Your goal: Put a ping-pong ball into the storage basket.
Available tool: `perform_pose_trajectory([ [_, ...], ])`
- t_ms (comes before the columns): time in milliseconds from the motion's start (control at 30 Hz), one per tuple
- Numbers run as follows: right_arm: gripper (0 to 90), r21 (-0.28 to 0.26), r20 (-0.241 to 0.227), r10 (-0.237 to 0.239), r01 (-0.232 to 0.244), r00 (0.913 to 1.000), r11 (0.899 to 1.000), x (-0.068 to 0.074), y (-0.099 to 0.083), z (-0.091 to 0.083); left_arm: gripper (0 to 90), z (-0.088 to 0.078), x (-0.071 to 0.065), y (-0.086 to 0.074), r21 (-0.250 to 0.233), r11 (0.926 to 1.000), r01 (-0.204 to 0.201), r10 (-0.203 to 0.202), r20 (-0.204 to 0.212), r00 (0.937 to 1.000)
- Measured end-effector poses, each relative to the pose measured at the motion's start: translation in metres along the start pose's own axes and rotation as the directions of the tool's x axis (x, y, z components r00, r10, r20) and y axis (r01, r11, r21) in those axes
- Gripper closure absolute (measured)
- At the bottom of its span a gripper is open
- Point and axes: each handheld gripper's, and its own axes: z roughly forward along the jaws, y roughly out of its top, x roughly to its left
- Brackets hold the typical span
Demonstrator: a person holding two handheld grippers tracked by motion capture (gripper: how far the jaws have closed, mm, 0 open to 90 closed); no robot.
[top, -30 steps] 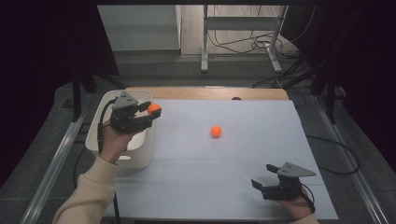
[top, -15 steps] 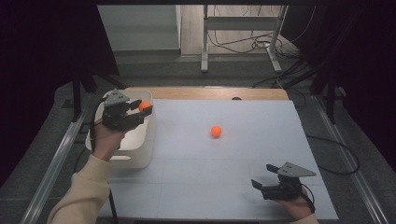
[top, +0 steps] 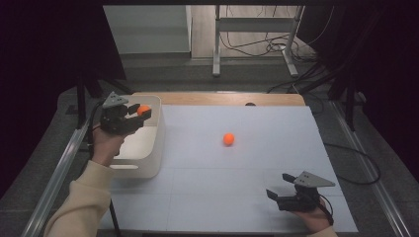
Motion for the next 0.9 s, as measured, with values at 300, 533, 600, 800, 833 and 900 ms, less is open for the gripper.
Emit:
perform_pose_trajectory([
  [300, 12.6, 0.0, 0.002, 0.0, 0.0, 1.0, 1.0, 0.0, 0.0, 0.0, 50.3, 0.007, 0.018, -0.002, 0.039, 0.9988, 0.029, -0.027, -0.04, 0.9988],
  [533, 12.6, 0.0, 0.004, 0.003, -0.003, 1.0, 1.0, 0.0, 0.0, 0.0, 50.3, 0.013, 0.026, -0.004, 0.062, 0.997, 0.045, -0.042, -0.055, 0.9976],
  [600, 12.6, 0.001, 0.004, 0.002, -0.002, 1.0, 1.0, 0.0, 0.0, 0.0, 50.3, 0.014, 0.027, -0.004, 0.071, 0.9964, 0.047, -0.043, -0.058, 0.9974],
  [800, 12.6, 0.0, 0.002, 0.002, -0.002, 1.0, 1.0, 0.0, 0.0, 0.0, 50.3, 0.021, 0.03, -0.006, 0.106, 0.9933, 0.046, -0.04, -0.064, 0.9972],
  [833, 12.6, 0.0, 0.002, 0.002, -0.002, 1.0, 1.0, 0.0, 0.0, 0.0, 50.2, 0.022, 0.03, -0.006, 0.112, 0.9926, 0.046, -0.039, -0.065, 0.9971],
  [900, 12.6, 0.0, 0.002, 0.001, -0.001, 1.0, 1.0, 0.0, 0.0, 0.0, 50.2, 0.025, 0.031, -0.007, 0.126, 0.9908, 0.048, -0.04, -0.067, 0.997],
])
